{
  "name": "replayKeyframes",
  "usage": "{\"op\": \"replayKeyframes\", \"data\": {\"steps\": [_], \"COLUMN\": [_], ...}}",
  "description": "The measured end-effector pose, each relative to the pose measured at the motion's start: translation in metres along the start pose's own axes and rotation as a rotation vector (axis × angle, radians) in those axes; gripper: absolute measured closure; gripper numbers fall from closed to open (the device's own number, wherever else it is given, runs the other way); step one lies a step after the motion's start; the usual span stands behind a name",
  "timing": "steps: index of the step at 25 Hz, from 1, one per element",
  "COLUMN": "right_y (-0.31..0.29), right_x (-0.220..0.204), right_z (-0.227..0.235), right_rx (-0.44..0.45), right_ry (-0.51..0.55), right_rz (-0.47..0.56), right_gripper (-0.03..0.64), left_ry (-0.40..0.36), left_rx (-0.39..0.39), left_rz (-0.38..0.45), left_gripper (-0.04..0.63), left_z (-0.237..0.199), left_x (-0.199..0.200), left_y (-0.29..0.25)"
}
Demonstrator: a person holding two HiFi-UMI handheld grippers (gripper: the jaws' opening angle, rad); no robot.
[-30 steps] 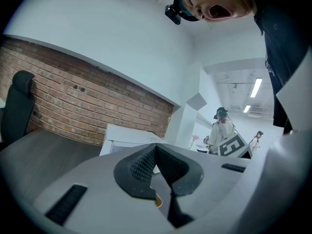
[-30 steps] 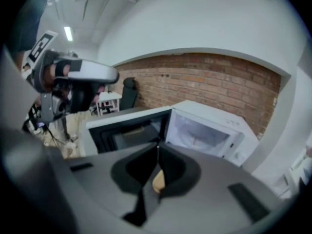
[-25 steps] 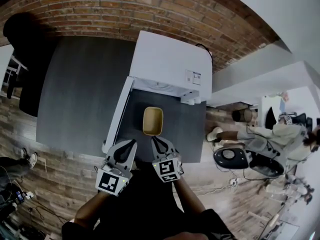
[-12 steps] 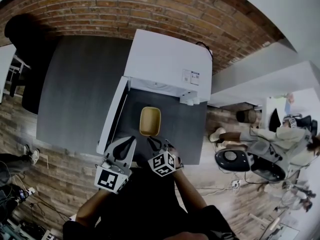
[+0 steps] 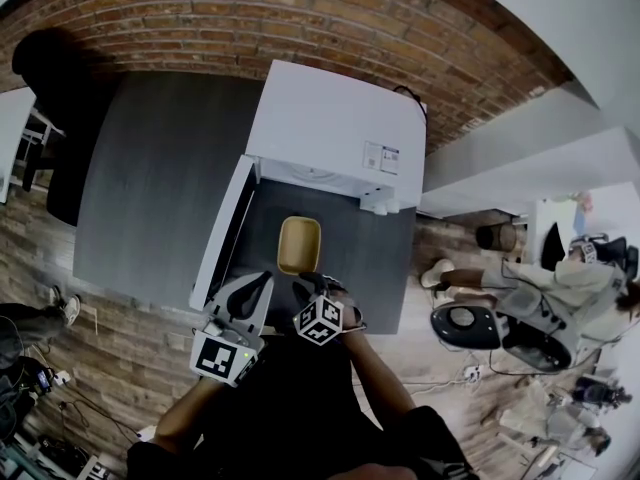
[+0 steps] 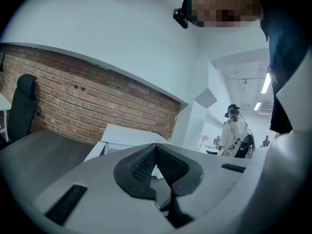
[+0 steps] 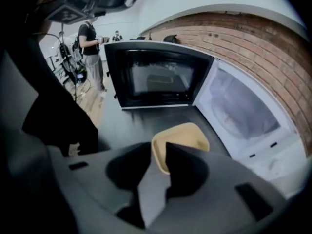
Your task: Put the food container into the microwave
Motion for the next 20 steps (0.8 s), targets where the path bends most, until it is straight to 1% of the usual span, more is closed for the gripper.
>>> {"op": "replayKeyframes", "data": {"steps": [3, 6, 9, 16, 20], "right_y": [-0.01, -0.02, -0.028, -0.05, -0.061], "right_x": [-0.005, -0.01, -0.014, -0.026, -0.032], "right_z": [-0.001, -0.001, 0.003, 0.003, 0.004], "right_rx": [0.019, 0.021, 0.017, 0.04, 0.049], "right_ry": [0.025, 0.051, 0.064, 0.1, 0.116], "right_rz": [-0.035, -0.062, -0.083, -0.145, -0.175], "right_gripper": [0.503, 0.503, 0.503, 0.503, 0.505], "left_ry": [0.003, -0.018, -0.032, -0.007, -0.009], "left_rx": [0.004, 0.0, 0.001, 0.006, 0.007], "left_rz": [0.0, 0.014, 0.01, -0.002, -0.004], "left_gripper": [0.56, 0.56, 0.56, 0.56, 0.56], "left_z": [0.0, -0.001, -0.003, -0.005, -0.007], "left_x": [0.0, -0.002, -0.003, -0.004, -0.005], "left_y": [-0.001, -0.003, -0.004, -0.009, -0.012]}}
Point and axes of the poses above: the fingertips, and each gripper's own axes: y backward along the fingers, z to its right, x out of its top, the point moved 5 cm from there along y, backward along the fingers, and after that the axes turned 9 degrees about x, right-handed, at the moved point
